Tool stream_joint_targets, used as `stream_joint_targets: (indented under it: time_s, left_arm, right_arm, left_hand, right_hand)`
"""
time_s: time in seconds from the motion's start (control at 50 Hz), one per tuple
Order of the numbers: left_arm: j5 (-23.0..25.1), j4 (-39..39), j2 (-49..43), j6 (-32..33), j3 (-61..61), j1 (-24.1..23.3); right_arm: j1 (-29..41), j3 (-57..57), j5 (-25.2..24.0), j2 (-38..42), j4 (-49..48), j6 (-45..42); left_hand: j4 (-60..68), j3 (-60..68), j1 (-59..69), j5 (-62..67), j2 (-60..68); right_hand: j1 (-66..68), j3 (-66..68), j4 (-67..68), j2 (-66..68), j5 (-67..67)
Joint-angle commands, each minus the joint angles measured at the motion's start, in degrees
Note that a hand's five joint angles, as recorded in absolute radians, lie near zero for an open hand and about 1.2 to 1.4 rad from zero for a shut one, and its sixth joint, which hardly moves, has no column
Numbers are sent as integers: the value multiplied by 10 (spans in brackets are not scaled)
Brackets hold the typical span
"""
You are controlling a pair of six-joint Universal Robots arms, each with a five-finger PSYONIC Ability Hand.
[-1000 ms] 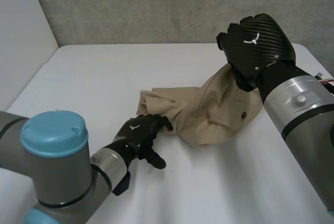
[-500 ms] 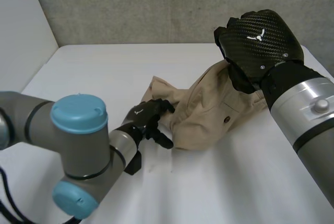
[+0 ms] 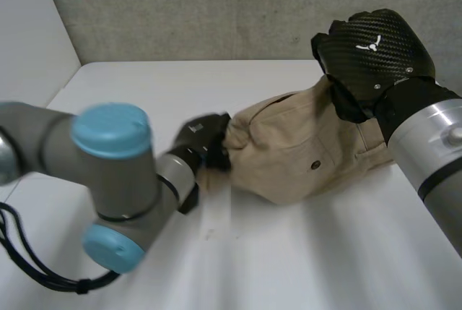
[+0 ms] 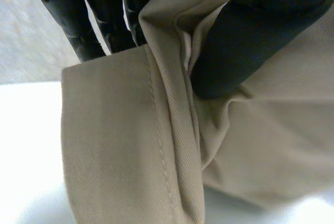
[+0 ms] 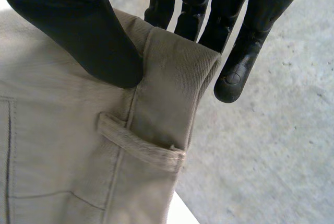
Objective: Fold the shorts.
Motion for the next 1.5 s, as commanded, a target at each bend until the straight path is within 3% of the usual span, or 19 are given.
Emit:
stream_joint_targets:
  time_s: [0.02,0.12,0.24,0.36,0.46,0.52,0.6,0.66,0.74,0.88,1.04,1.12,1.26,1.4,1.5]
  left_arm:
    - [2,-36,154,124,-31,71]
    - [3,-42,238,222,-50,77]
    - [6,-52,277,302,-63,78]
    - [6,-53,243,351,-55,73]
    - [5,-36,157,369,15,78]
    - [0,-3,106,387,100,81]
    - [-12,103,85,420,203,104]
    - [-11,224,93,425,217,113]
    - [-13,315,120,423,200,107]
    - [-14,280,155,394,110,110]
    - [-14,185,179,362,-51,130]
    - [-14,159,181,368,-137,122]
    - [-17,125,186,373,-238,93]
    - [-31,-1,221,391,-277,85]
    - [-37,-136,254,429,-300,68]
  right_arm:
    - [-70,-23,-11,44,25,-68]
    - [-86,-40,-18,56,32,-79]
    - [-85,-62,-21,77,84,-87]
    - [-77,-96,-26,136,98,-85]
    - [-77,-155,-35,194,34,-79]
    - [-77,-215,-33,230,-40,-76]
    - [-78,-313,-32,263,-184,-67]
    - [-77,-342,-23,262,-282,-50]
    - [-76,-343,-19,254,-333,-43]
    - [-84,-274,-25,247,-291,-35]
    - [-85,-108,-59,229,-262,-43]
    - [-83,-51,-97,248,-219,-47]
    - [-78,-17,-100,288,-144,-89]
    - [-84,7,-96,242,0,-147]
    - [-85,45,-82,164,176,-184]
  left_hand:
    - [116,124,159,150,120]
    - [116,124,159,150,120]
    - [116,124,159,150,120]
    - [116,124,159,150,120]
    - [116,124,159,150,120]
    - [116,124,159,150,120]
    - [116,124,159,150,120]
    - [116,124,159,150,120]
    - [116,124,159,150,120]
    - [116,124,159,150,120]
    - [116,124,159,150,120]
    - [116,124,159,150,120]
    - [116,124,159,150,120]
    - [116,124,159,150,120]
    - [116,124,159,150,120]
  right_hand:
    - [252,124,119,131,137]
    - [252,124,119,131,137]
    - [252,124,119,131,137]
    - [252,124,119,131,137]
    - [252,124,119,131,137]
    - [252,124,119,131,137]
    - [252,124,119,131,137]
    - [252,124,119,131,137]
    - [252,124,119,131,137]
    - [252,124,119,131,137]
    - [252,124,119,131,137]
    - [252,124,119,131,137]
    - [252,124,119,131,137]
    - [252,124,119,131,137]
    - [252,124,119,131,137]
